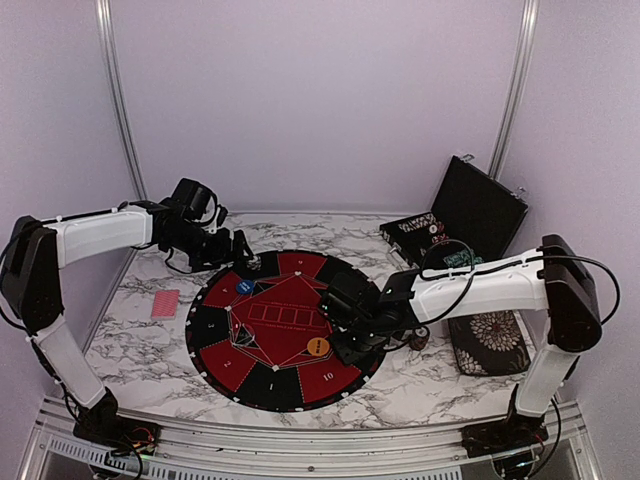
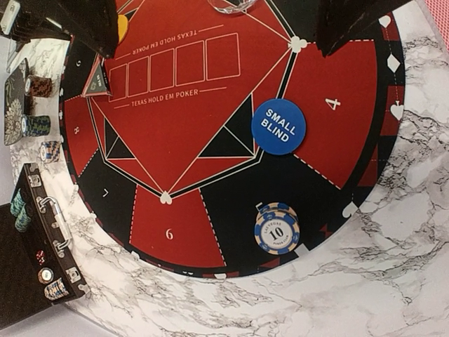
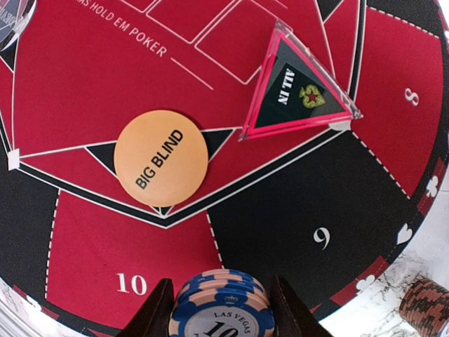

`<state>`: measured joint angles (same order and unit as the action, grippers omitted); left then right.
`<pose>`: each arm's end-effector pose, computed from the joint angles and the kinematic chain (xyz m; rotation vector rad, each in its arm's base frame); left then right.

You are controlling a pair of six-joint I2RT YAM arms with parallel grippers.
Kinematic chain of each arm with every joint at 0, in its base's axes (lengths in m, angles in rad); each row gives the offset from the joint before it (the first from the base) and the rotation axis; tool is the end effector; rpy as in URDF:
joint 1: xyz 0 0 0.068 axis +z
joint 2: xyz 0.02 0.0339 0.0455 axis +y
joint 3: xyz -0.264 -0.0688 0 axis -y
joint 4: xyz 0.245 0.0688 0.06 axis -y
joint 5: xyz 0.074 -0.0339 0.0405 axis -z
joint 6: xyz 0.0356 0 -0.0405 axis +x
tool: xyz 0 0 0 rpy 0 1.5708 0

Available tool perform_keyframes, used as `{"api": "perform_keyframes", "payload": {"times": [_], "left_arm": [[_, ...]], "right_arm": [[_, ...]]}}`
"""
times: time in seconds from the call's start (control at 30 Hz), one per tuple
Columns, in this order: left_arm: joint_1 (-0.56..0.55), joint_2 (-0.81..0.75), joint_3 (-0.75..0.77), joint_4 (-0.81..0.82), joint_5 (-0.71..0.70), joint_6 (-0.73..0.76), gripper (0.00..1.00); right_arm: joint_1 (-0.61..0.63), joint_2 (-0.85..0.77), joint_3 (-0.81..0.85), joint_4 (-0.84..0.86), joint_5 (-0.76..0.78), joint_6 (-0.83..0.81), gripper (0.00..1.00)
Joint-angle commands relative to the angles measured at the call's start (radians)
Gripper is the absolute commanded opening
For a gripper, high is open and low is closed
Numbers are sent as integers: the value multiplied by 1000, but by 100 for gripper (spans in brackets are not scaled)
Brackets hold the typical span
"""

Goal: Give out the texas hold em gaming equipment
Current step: Place the poker chips pile in the big blind area.

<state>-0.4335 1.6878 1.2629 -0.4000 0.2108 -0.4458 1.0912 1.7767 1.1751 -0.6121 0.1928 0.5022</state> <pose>0.3350 -0.1633 0.2494 0.0872 2.4759 -0.6492 0.1666 0.3056 0.1807 -0.7526 2.6465 0.1690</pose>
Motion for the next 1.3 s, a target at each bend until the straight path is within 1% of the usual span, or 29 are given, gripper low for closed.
{"api": "perform_keyframes", "payload": {"times": [0.0, 0.4, 0.83, 1.27], "left_arm": [[9, -8, 0, 20, 11, -6, 99], [14, 2, 5, 19, 22, -7, 99], [16, 11, 16, 18, 33, -7, 99], [15, 17, 15, 18, 47, -2, 99]], "right_arm": [[6, 12, 11, 16, 34, 2, 34], [-68, 12, -9, 56, 23, -38, 34], [-84, 75, 4, 110, -7, -55, 35], [-92, 107, 7, 110, -2, -59, 36]]}}
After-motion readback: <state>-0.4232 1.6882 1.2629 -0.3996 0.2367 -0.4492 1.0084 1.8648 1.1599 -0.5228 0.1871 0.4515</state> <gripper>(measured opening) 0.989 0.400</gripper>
